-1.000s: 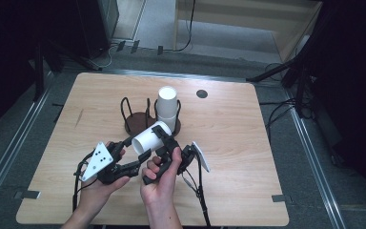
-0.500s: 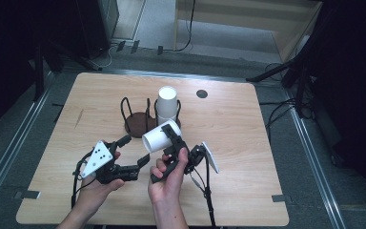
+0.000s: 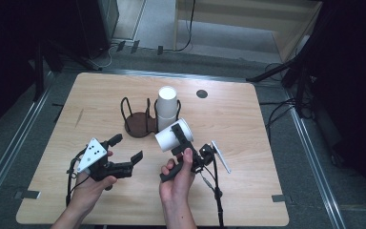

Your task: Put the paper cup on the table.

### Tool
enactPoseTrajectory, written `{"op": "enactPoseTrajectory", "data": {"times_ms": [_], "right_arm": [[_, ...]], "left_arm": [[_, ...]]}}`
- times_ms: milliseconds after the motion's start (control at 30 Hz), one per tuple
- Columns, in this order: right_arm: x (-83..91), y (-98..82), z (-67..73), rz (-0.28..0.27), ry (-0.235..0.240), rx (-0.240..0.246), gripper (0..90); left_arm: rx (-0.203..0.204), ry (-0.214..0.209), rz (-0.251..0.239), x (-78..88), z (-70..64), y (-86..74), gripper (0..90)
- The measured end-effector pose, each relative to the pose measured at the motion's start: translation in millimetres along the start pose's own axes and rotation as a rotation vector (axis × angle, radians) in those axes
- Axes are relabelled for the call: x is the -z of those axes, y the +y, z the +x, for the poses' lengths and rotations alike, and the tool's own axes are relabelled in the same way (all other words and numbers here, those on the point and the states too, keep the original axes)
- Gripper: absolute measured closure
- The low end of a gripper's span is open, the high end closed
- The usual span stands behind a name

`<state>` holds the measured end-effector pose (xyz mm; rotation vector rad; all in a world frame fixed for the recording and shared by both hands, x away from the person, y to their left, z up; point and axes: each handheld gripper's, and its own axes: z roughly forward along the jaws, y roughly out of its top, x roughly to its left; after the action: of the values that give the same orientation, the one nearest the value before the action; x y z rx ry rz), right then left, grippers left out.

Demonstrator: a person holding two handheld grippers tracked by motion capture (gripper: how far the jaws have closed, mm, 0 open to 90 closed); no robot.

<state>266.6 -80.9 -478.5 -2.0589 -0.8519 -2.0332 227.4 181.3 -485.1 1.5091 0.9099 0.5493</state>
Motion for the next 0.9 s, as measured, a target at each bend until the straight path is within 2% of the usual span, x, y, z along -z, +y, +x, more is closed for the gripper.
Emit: {"op": "enactPoseTrajectory", "data": {"times_ms": [133,200,333,367,533,667,800,900], "right_arm": [[1.7,2.2,1.6,-0.027,-0.009,0.063,26.6],[2.8,3.3,3.2,-0.046,-0.011,0.112,26.6],[4.7,5.7,5.7,-0.074,-0.037,0.209,26.6],[5.2,6.2,5.7,-0.08,-0.039,0.218,26.6],[7.7,11.7,5.3,-0.085,-0.06,0.261,26.6],[9.6,15.7,8.1,-0.107,-0.088,0.359,26.6],[9.8,19.8,9.6,-0.09,-0.114,0.403,26.6],[10.3,23.6,8.8,-0.086,-0.123,0.422,26.6]], "left_arm": [[0.016,-0.001,0.024,1.7,3.1,0.3,2.0],[0.018,0.004,0.041,2.1,5.1,0.5,0.0],[0.029,0.023,0.101,2.8,8.8,0.5,0.0],[0.025,0.034,0.112,3.3,9.7,0.3,0.0],[0.031,0.059,0.119,5.1,15.7,-0.4,0.0],[0.04,0.082,0.126,8.4,22.9,-1.6,0.0],[0.033,0.157,0.116,14.5,31.3,-2.9,0.0],[0.04,0.189,0.122,18.7,38.9,-3.3,0.0]]}}
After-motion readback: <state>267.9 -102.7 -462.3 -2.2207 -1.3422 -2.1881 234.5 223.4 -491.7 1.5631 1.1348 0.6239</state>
